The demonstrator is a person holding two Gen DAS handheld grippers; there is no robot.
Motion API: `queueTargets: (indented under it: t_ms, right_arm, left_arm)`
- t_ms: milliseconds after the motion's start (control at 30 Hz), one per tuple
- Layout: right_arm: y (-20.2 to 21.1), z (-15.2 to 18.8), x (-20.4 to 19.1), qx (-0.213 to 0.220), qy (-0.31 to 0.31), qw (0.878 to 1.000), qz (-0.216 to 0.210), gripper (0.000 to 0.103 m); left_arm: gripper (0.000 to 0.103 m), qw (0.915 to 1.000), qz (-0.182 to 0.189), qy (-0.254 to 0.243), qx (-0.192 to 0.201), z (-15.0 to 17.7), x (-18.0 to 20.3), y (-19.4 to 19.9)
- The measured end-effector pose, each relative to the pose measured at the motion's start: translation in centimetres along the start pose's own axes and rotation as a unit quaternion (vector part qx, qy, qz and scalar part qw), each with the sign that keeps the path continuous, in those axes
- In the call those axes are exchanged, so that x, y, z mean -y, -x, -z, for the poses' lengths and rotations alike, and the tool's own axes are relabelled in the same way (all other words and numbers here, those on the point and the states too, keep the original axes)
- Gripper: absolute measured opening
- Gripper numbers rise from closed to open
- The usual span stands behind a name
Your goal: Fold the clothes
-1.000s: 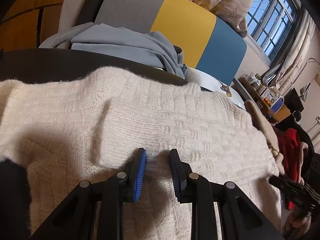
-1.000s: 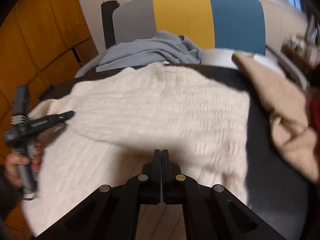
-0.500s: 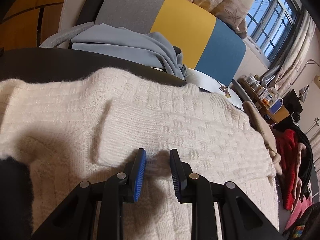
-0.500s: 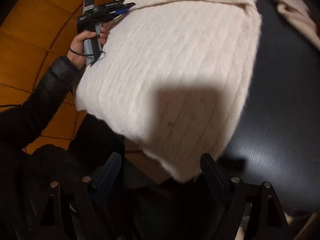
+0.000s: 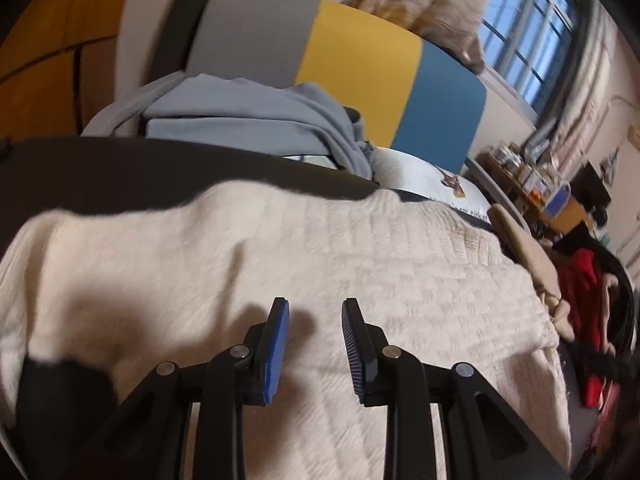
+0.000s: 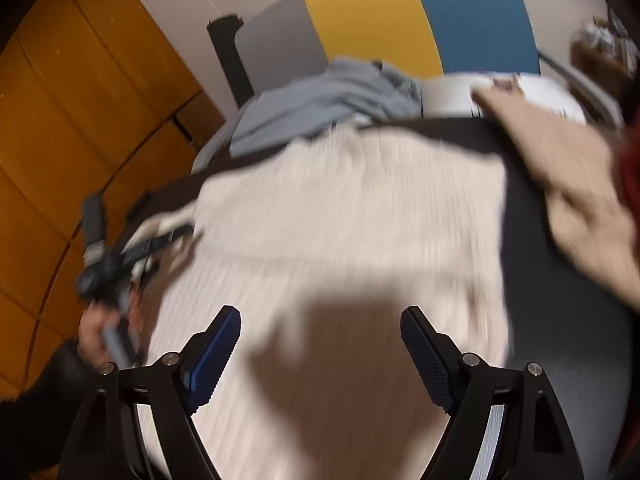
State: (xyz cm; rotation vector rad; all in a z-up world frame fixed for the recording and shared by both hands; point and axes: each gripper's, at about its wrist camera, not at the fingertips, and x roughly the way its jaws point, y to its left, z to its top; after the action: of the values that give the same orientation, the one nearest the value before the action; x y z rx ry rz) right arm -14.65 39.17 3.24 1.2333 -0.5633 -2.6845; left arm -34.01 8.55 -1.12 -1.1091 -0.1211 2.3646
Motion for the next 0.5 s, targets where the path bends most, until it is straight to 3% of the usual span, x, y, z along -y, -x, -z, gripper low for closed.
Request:
queueTargets:
  t_ms: [167, 333, 467, 500]
  right_arm:
    - [-5.9, -6.7, -0.7, 0.017, 0.026, 1.0, -0.003, 0.083]
    - [-11.6, -10.1, -0.2, -0.017, 0.035, 0.999, 0.02, 0.083]
    - [-14.6, -10.4, 2.8, -0.034, 0.024, 0.995, 0.095, 0.083]
    - [-14.3, -10.1, 3.4, -0.005, 0.026, 0.994, 0.105, 0.082]
  left_arm:
    - [0.028, 0.9998, -0.003, 0.0, -0.019, 0.0, 0.3, -2.3]
    - [0.028, 0.9994, 0.014, 0.028, -0.012, 1.1, -0.5, -2.7]
    - [0.028, 0.9971, 0.031, 0.07, -0.003, 1.6, -1.4, -2.4]
    - [0.028, 0.9964, 0.034, 0.077, -0.001, 1.7, -1.5, -2.4]
